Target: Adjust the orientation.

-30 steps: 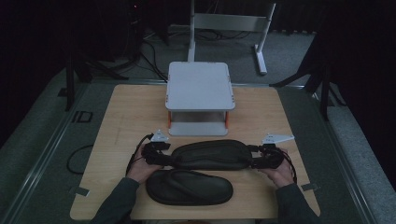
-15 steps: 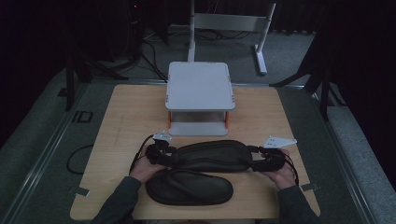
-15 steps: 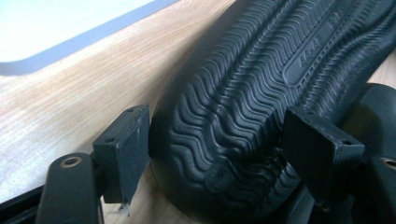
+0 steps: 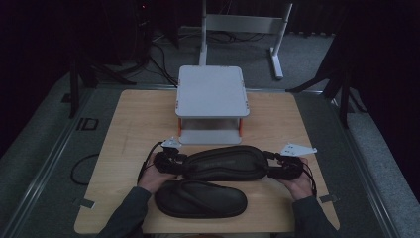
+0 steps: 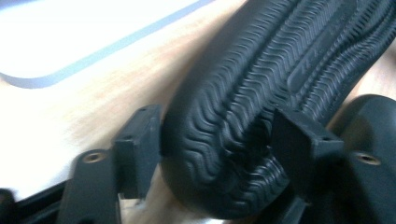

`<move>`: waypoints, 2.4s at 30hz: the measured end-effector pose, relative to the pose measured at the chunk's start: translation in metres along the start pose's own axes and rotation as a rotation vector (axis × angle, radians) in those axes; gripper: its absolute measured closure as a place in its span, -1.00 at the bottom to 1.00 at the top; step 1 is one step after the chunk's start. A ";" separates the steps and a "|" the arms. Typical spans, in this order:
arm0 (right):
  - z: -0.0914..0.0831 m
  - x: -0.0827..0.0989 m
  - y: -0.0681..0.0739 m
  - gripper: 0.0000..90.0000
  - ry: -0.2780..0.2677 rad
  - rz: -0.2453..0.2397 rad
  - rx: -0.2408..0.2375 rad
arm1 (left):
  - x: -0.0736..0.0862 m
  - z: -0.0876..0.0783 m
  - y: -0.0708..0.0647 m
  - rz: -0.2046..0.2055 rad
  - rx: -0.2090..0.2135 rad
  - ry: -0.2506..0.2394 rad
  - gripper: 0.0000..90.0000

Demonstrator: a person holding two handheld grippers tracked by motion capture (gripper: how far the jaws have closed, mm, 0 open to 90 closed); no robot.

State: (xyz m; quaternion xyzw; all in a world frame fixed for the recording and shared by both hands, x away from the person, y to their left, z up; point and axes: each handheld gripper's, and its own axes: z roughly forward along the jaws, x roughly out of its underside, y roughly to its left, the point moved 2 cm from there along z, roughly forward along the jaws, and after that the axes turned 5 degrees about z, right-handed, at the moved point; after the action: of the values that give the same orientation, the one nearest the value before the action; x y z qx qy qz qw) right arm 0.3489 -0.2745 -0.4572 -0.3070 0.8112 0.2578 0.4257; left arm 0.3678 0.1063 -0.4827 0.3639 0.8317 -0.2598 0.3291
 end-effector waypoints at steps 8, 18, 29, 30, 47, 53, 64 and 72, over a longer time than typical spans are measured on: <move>0.007 -0.011 0.003 0.13 -0.026 -0.049 0.048 | -0.019 -0.005 -0.005 0.032 -0.015 -0.097 0.18; 0.013 -0.014 0.006 0.13 -0.022 -0.046 0.036 | -0.030 -0.001 -0.019 0.087 -0.005 -0.082 0.16; 0.018 -0.024 0.017 -0.09 -0.005 -0.038 -0.007 | -0.028 -0.006 -0.036 0.137 0.027 -0.088 0.14; 0.019 -0.023 0.018 0.03 0.005 -0.045 -0.038 | -0.026 -0.006 -0.035 0.131 0.020 -0.083 0.08; 0.014 -0.013 0.015 0.05 0.070 -0.106 0.010 | -0.006 -0.012 -0.021 0.129 -0.014 -0.033 0.05; 0.012 -0.019 0.011 0.05 0.029 -0.137 0.040 | -0.016 -0.014 -0.020 0.144 -0.044 -0.066 0.07; 0.017 -0.029 -0.010 -0.01 0.014 -0.182 0.160 | -0.034 0.003 -0.020 0.190 -0.112 -0.095 0.07; 0.006 -0.018 -0.006 -0.23 0.025 -0.126 0.158 | -0.025 0.007 -0.030 0.171 -0.015 -0.106 0.04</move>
State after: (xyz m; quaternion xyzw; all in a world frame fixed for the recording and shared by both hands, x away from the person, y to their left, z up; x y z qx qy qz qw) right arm 0.3643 -0.2697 -0.4459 -0.3259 0.8133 0.1621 0.4540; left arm 0.3598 0.0723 -0.4630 0.4167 0.7810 -0.2434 0.3964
